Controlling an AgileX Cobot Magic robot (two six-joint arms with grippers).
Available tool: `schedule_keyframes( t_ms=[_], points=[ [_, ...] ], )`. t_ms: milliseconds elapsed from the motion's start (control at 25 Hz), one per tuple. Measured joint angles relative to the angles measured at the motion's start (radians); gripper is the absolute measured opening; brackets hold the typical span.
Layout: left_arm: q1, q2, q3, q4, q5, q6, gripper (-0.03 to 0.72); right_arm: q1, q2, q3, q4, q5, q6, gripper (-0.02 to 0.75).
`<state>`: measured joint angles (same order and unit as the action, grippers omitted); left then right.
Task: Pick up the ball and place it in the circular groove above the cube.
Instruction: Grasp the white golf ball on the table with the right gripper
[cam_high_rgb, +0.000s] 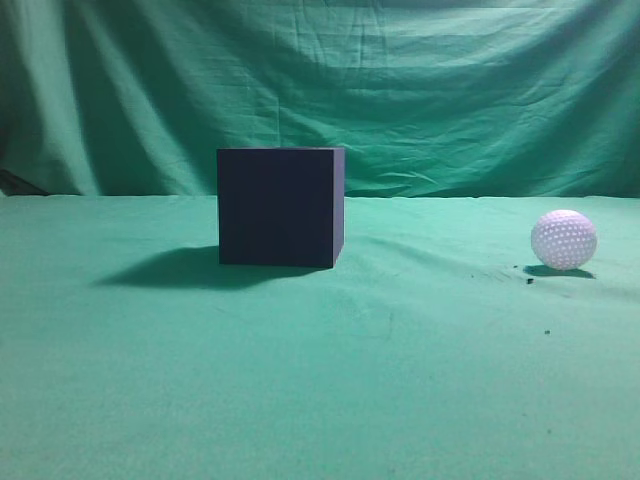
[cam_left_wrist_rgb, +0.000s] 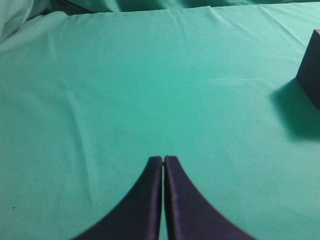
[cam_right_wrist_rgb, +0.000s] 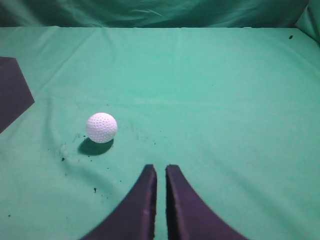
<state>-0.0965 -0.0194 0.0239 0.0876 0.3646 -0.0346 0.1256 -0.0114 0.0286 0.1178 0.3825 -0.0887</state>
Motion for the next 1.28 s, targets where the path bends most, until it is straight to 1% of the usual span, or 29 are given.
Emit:
schedule_keyframes(
  t_ms=[840,920,1000,1120,1200,1280],
  points=[
    [0.0,0.0,0.0,0.0,0.0,0.0,0.0,0.0,0.0,0.0,-0.004,-0.011,-0.016,0.049],
    [0.0,0.0,0.0,0.0,0.0,0.0,0.0,0.0,0.0,0.0,-0.006,-0.064,-0.025,0.049],
    [0.0,0.0,0.0,0.0,0.0,0.0,0.0,0.0,0.0,0.0,0.015,-0.172,-0.025,0.049],
    [0.0,0.0,0.0,0.0,0.0,0.0,0.0,0.0,0.0,0.0,0.068,-0.382,-0.025,0.049],
    [0.0,0.0,0.0,0.0,0.0,0.0,0.0,0.0,0.0,0.0,0.109,-0.488,-0.025,0.049],
    [0.0,0.0,0.0,0.0,0.0,0.0,0.0,0.0,0.0,-0.004,0.131,-0.512,-0.012,0.049]
  ],
)
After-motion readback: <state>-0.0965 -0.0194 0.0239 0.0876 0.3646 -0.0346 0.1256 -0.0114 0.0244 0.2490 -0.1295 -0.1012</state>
